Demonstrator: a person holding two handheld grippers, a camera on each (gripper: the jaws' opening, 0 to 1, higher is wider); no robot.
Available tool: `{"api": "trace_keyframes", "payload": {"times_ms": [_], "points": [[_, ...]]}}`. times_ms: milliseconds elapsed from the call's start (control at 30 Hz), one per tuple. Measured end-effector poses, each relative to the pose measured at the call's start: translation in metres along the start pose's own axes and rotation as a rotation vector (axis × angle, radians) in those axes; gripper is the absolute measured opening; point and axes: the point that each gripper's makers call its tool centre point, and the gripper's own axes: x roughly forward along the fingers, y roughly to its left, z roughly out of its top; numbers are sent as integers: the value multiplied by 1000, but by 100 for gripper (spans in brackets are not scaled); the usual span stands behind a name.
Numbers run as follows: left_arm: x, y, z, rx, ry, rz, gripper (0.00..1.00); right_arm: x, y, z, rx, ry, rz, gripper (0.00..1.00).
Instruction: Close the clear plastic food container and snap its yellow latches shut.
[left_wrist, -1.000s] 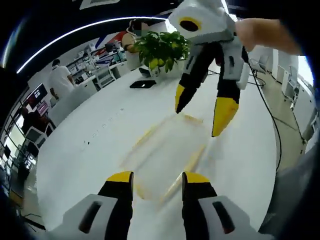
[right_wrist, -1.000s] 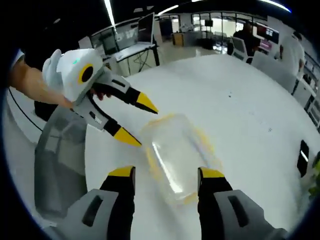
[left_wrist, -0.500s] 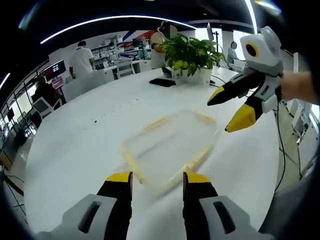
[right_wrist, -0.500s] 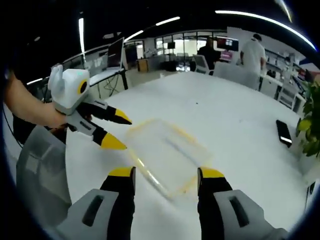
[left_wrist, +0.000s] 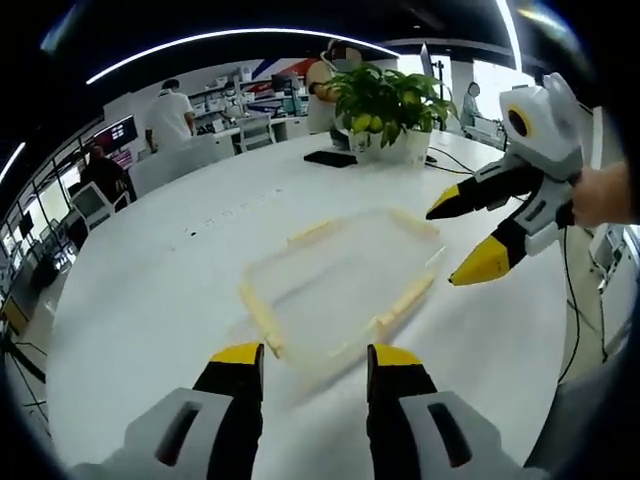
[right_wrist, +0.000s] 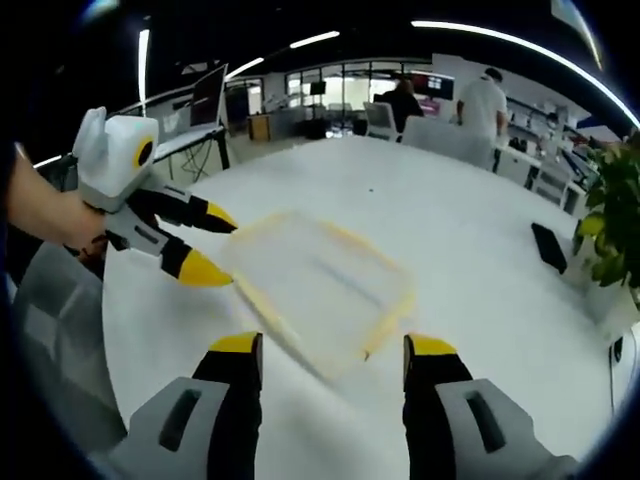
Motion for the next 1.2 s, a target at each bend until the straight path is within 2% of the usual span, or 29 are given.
{"api": "trace_keyframes", "payload": {"times_ms": [233,433,567,1200], "points": [[4,-1,1,24,16,1,33,8,-7,-7,18,23,-4,48],[5,0,1,23,19,-4,32,10,-6,-8,-7,26,7,42],[5,2,1,28,20,-3,31,12,-2,-4,-24,30,11,42],[1,39,-11,25,54,54,31,40,16,15,-39,25,49,42]]}}
